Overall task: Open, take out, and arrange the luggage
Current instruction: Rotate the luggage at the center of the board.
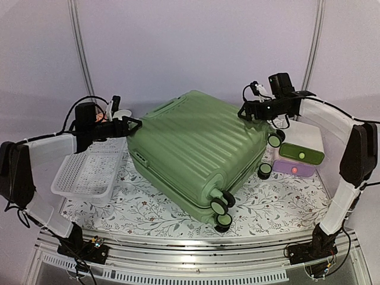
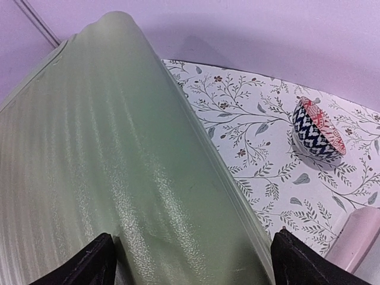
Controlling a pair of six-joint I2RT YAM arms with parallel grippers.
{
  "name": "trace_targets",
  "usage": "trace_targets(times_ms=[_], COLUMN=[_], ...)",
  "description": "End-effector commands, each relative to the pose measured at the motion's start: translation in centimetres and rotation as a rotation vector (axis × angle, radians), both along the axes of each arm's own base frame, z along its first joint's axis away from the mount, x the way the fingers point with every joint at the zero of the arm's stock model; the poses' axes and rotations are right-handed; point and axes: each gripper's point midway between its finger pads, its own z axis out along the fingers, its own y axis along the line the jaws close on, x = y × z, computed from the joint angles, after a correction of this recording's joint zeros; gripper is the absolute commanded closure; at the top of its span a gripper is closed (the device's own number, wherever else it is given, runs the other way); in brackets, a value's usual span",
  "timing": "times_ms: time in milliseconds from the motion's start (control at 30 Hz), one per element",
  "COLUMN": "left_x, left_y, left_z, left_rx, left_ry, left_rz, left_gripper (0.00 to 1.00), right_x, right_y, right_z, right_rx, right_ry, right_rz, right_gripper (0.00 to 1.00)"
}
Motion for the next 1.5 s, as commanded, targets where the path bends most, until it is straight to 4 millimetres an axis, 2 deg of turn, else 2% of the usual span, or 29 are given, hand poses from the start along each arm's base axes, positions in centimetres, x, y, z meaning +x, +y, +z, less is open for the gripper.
trace_targets(times_ms=[0,133,233,333,400,533,700,733,900,1167,1367,1467], left_x=[-5.9,-7.5,-8.7,-9.8,-10.3,-11.2,-12.5,-12.8,-14.0,-14.9,-15.3,-15.6], left_y=[-3.7,-2.6,-1.6,-0.5,0.4,2.5,4.2,4.4,4.4,4.3,4.1,4.1], left_z=[1.0,1.6,2.5,3.6,4.4,6.3,7.8,7.9,8.0,6.9,5.9,5.6], left_rx=[-0.011,0.026,0.043,0.065,0.084,0.117,0.127,0.124,0.101,0.095,0.087,0.088], left_ry=[0.032,0.015,-0.017,-0.047,-0.072,-0.124,-0.158,-0.158,-0.149,-0.108,-0.077,-0.062], left_rz=[-0.169,-0.124,-0.08,-0.027,0.019,0.131,0.216,0.22,0.209,0.189,0.18,0.173], left_gripper=[0.14,0.12,0.09,0.05,0.02,0.02,0.02,0.02,0.02,0.02,0.02,0.02], right_x=[-4.3,-6.2,-8.7,-11.6,-13.6,-16.6,-18.1,-18.1,-16.2,-9.3,-3.3,-2.3], right_y=[2.5,-1.0,-3.2,-4.2,-4.1,-2.5,-0.1,0.4,2.2,4.4,4.7,4.6], right_z=[2.6,5.9,7.2,6.9,6.1,2.5,-1.6,-1.8,-1.7,-1.6,-2.8,-2.1], right_rx=[0.019,0.005,0.005,0.065,0.117,0.214,0.331,0.365,0.458,0.412,0.366,0.32], right_ry=[0.013,-0.059,-0.073,-0.068,-0.05,0.06,0.176,0.184,0.188,0.148,0.157,0.138], right_rz=[-0.046,-0.174,-0.235,-0.243,-0.208,-0.109,-0.011,0.0,0.013,-0.008,-0.034,-0.03], right_gripper=[0.08,0.06,0.06,0.06,0.06,0.06,0.06,0.06,0.06,0.06,0.06,0.07])
